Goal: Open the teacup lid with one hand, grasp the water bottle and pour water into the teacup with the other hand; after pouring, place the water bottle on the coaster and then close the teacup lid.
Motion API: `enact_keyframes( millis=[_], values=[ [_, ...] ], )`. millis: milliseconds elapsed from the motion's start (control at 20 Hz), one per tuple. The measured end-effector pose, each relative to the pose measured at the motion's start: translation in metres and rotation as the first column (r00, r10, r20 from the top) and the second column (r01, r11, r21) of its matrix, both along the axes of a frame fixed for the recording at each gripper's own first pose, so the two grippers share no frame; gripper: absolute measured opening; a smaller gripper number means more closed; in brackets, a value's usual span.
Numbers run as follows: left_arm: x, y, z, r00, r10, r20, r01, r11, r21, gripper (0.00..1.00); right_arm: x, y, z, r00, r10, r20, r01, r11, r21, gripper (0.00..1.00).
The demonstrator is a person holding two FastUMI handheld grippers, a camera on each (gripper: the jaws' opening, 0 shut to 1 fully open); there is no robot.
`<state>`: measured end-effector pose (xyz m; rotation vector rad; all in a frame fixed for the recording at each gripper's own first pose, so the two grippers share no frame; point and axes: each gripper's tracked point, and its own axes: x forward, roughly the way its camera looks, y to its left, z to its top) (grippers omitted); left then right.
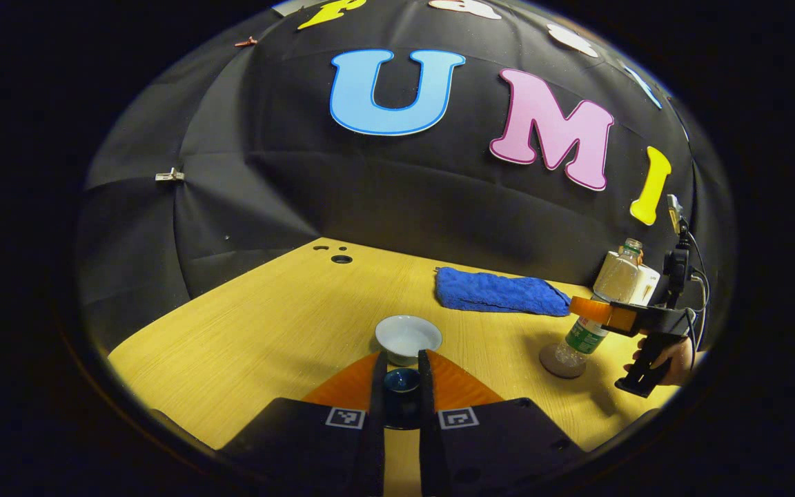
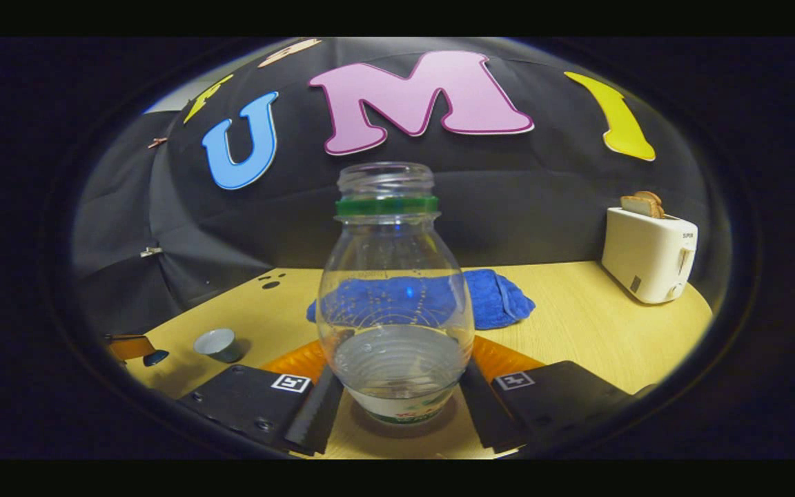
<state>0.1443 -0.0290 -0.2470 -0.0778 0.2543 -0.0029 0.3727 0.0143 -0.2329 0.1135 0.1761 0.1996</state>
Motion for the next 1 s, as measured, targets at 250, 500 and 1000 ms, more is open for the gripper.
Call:
enact_keyframes(
  millis=[250,500,1000],
  values=[
    [0.0,-0.001,0.003,1.0,-0.007,0.006,0.007,1.0,-0.003,0.24,-0.006,-0.006,0.0,1.0,-0.017,-0.002,0.017,0.999,-0.035,0.99],
    [0.006,-0.005,0.008,1.0,-0.012,0.022,0.012,1.0,-0.007,0.24,-0.023,-0.011,0.007,0.999,-0.03,0.024,0.032,0.996,-0.086,0.99],
    [0.031,-0.012,0.025,0.997,-0.04,0.071,0.04,0.999,0.004,0.25,-0.06,-0.009,-0.015,0.998,-0.041,-0.047,0.039,0.998,-0.043,0.99]
  ],
)
